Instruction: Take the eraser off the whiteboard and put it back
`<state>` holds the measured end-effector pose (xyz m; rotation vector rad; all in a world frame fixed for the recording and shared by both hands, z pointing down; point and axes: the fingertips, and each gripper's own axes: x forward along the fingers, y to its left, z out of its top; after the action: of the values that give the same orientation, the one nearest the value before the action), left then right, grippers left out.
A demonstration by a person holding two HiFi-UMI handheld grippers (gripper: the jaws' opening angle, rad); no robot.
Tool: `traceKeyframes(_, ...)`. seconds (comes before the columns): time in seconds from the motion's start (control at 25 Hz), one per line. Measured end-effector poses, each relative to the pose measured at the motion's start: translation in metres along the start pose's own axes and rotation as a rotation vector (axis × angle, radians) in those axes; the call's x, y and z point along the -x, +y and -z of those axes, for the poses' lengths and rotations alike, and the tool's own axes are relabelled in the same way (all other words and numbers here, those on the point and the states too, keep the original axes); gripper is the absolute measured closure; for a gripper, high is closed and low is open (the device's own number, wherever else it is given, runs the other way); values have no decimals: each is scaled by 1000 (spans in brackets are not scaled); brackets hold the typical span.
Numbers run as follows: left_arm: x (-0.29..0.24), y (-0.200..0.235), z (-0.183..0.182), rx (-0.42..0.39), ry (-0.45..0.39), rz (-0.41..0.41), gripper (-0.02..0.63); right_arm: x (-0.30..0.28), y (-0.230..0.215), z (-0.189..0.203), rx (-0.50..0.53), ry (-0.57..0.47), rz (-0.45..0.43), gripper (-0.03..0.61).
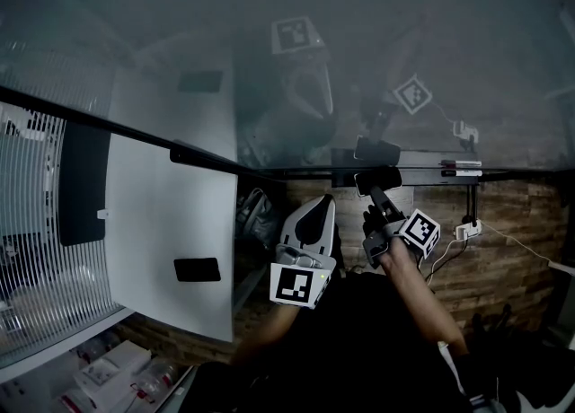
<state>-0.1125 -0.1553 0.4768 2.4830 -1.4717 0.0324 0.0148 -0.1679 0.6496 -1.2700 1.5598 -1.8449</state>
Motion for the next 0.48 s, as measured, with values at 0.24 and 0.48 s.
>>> traceKeyframes(0.24,-1,1,-2,1,1,0,607,-2,-1,0,-16,0,-2,422)
traceKeyframes(0.48,-2,2,-2,4,-2,-1,607,-2,-7,1,-43,2,20,422)
